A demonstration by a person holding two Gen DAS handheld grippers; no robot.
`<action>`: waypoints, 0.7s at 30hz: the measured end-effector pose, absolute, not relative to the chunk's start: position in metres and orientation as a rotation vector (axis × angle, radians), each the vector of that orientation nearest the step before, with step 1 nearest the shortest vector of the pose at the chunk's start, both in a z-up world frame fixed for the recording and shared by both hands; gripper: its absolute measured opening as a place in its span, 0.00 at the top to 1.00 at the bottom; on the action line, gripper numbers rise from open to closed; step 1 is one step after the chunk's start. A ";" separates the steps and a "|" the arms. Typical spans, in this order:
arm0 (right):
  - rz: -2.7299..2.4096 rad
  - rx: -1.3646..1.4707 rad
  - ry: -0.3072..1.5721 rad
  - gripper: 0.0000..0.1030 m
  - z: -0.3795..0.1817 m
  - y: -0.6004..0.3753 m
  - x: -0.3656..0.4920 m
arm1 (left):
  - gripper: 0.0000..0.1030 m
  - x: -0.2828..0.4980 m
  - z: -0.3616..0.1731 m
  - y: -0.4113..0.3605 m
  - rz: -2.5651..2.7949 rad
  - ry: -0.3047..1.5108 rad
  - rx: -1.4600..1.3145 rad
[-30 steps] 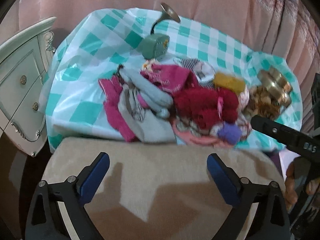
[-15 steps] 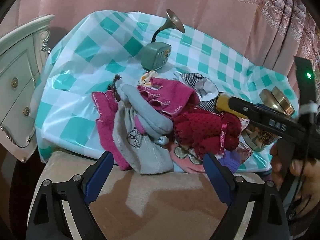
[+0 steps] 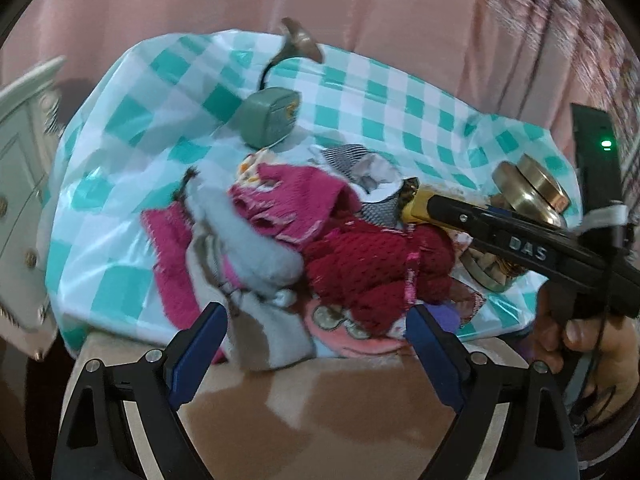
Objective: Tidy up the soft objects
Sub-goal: 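Grasp the red fuzzy knit toy with the left tool while the right tool holds the sponge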
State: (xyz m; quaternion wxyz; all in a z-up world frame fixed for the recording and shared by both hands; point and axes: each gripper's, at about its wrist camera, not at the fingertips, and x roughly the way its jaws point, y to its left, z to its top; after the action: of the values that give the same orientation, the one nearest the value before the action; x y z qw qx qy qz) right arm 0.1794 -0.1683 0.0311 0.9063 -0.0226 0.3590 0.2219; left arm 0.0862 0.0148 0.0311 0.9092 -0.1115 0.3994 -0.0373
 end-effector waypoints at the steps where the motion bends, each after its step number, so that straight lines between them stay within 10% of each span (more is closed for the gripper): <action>1: 0.455 -0.041 0.725 0.43 0.034 -0.174 0.173 | 0.11 0.089 0.033 0.010 -0.090 0.823 -0.207; 16: 0.335 -0.017 0.695 0.44 0.044 -0.242 0.117 | 0.12 0.157 0.024 -0.066 -0.226 0.874 0.202; 21: 0.251 -0.040 0.722 0.44 0.035 -0.259 0.106 | 0.50 0.168 0.012 -0.078 -0.286 0.900 0.246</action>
State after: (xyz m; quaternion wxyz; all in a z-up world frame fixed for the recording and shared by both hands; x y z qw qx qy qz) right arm 0.1064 -0.2592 0.0348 0.9276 -0.0194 0.3524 0.1227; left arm 0.1676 -0.0782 0.0123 0.8834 0.1181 0.4322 -0.1376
